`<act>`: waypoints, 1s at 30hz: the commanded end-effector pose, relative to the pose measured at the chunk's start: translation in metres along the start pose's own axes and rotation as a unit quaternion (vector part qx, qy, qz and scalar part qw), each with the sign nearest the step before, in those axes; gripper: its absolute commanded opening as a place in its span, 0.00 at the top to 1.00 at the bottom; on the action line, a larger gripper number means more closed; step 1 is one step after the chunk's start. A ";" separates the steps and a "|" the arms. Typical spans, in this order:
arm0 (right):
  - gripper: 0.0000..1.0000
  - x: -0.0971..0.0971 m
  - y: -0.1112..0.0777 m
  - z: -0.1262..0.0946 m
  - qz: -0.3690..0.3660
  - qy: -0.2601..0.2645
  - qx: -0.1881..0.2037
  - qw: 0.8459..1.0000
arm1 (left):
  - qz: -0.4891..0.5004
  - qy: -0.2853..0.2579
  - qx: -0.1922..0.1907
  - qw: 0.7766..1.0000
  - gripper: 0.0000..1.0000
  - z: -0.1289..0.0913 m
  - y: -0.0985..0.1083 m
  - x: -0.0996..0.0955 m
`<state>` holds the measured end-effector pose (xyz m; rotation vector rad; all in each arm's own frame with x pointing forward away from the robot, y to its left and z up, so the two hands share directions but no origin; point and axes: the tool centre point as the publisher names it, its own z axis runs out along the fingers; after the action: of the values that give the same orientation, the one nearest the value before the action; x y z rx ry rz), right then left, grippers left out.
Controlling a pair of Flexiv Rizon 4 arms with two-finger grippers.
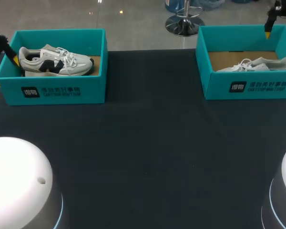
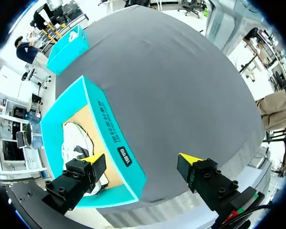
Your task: Take the shoe out of the shoebox, open the shoe tongue, remove and reinsert the insole, then place the shoe into the shoebox
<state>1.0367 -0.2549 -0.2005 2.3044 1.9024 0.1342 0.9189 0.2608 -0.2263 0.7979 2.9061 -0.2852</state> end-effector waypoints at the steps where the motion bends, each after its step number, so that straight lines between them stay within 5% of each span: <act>1: 0.00 0.000 0.000 0.000 0.000 -0.001 0.000 1.000 | 0.103 0.057 -0.071 0.990 0.00 0.002 0.014 -0.016; 20: 0.00 0.000 0.000 0.000 0.000 -0.001 0.000 1.000 | 0.103 0.057 -0.071 0.990 0.00 0.002 0.014 -0.016; 27: 0.00 0.000 0.000 0.000 0.000 -0.001 0.000 1.000 | 0.305 0.027 -0.144 0.941 0.00 0.005 0.037 -0.042; 30: 0.00 0.000 0.000 0.000 0.000 -0.001 0.000 1.000 | 0.378 0.036 -0.142 0.914 0.00 0.015 0.054 -0.054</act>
<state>1.0367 -0.2549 -0.2006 2.3044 1.9028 0.1346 0.9789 0.2722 -0.2256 1.4359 2.6226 0.1324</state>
